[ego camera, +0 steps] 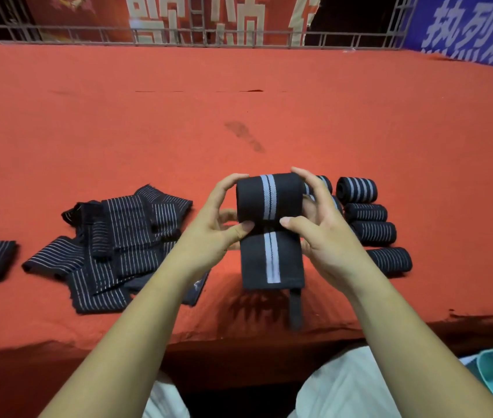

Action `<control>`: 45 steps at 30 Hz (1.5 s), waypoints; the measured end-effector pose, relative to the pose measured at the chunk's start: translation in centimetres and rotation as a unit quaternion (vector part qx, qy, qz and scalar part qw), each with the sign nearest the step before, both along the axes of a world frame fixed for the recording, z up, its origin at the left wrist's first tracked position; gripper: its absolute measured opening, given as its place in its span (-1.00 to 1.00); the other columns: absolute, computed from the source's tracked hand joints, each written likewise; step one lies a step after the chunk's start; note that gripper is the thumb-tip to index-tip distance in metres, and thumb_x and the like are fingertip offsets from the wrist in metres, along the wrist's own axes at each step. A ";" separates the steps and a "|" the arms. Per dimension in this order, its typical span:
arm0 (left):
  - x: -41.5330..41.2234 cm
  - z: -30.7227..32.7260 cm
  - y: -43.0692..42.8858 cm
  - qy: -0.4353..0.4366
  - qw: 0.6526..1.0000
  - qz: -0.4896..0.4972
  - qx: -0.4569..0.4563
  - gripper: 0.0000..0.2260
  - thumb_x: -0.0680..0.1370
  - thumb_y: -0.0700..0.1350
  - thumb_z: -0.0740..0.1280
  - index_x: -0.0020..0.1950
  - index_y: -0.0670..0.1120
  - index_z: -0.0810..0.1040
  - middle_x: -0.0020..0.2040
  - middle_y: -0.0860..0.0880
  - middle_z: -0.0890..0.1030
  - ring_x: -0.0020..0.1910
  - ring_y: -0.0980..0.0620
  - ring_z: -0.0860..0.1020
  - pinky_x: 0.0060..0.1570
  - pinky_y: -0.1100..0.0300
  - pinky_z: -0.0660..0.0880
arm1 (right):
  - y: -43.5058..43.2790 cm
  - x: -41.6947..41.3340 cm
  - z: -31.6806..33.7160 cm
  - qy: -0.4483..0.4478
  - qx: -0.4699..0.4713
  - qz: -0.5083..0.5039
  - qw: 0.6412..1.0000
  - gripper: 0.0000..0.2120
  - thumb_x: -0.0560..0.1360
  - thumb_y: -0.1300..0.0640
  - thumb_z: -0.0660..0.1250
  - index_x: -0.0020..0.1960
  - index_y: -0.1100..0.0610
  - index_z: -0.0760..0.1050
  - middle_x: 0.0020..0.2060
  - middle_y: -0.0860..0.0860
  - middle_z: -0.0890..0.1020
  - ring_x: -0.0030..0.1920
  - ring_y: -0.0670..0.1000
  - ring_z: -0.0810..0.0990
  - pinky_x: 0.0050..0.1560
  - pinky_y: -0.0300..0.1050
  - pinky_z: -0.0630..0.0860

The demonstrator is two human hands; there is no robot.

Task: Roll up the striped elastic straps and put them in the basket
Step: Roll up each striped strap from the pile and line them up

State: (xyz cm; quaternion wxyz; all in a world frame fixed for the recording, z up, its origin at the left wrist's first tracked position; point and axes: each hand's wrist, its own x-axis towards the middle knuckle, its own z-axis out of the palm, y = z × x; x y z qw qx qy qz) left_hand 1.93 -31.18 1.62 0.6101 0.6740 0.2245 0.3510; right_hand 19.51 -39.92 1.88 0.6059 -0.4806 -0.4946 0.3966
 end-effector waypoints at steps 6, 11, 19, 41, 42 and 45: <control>0.6 0.1 -0.6 -0.039 0.990 -0.061 -0.119 -0.65 0.62 -0.15 0.25 0.32 0.23 0.40 -0.10 0.05 0.64 -0.18 0.05 0.63 -0.20 0.13 0.60 | -0.2 -0.1 -0.7 0.035 0.014 0.014 0.999 -0.35 0.44 0.47 0.23 0.29 -0.19 0.37 0.13 0.14 0.54 0.06 0.02 0.58 0.01 -0.01 0.53; 1.7 -0.4 -1.1 -0.046 0.992 -0.010 -0.113 -0.78 0.59 0.17 0.17 0.15 0.11 0.43 -0.15 0.12 0.54 -0.33 0.16 0.52 -0.30 0.31 0.49 | -0.5 -0.3 -0.4 0.102 -0.007 0.027 0.994 -0.72 0.46 0.23 0.28 0.08 -0.07 0.38 -0.14 -0.03 0.53 -0.15 -0.06 0.54 -0.13 -0.12 0.51; 2.5 -2.8 -1.7 -0.089 0.989 -0.036 -0.116 -0.88 0.50 -0.17 0.37 -0.06 0.04 0.51 -0.02 -0.10 0.49 -0.07 -0.05 0.46 -0.02 0.03 0.46 | -0.2 -0.2 -1.8 0.069 -0.067 -0.129 0.987 -0.69 0.36 -0.40 0.31 -0.10 -0.20 0.44 -0.10 -0.05 0.52 -0.03 -0.01 0.52 0.18 0.12 0.46; 9.2 -10.7 -5.6 0.096 0.995 -0.034 0.007 -0.35 0.45 -0.40 0.45 0.37 0.12 0.35 0.25 0.09 0.52 -0.01 0.24 0.62 0.05 0.27 0.55 | -7.7 5.8 -10.0 -0.044 -0.115 -0.224 0.967 -0.60 0.55 0.40 0.33 0.28 0.07 0.36 0.04 0.19 0.68 0.06 0.05 0.68 0.22 0.05 0.56; 9.9 -10.6 -5.5 0.097 0.995 -0.030 0.017 -0.34 0.46 -0.40 0.45 0.41 0.09 0.34 0.26 0.06 0.52 -0.05 0.28 0.62 0.04 0.29 0.55 | -7.6 6.2 -9.8 -0.061 -0.106 -0.240 0.963 -0.60 0.54 0.40 0.34 0.25 0.05 0.36 0.05 0.17 0.67 0.05 0.01 0.67 0.23 0.04 0.56; 11.6 -10.4 -5.4 0.107 0.993 -0.025 0.038 -0.24 0.47 -0.39 0.44 0.52 0.05 0.18 0.26 0.05 0.51 -0.14 0.28 0.63 -0.01 0.30 0.57 | -7.6 7.1 -9.7 -0.128 -0.105 -0.279 0.946 -0.63 0.54 0.31 0.37 0.21 -0.02 0.37 0.10 0.01 0.61 0.08 -0.13 0.63 0.21 -0.01 0.56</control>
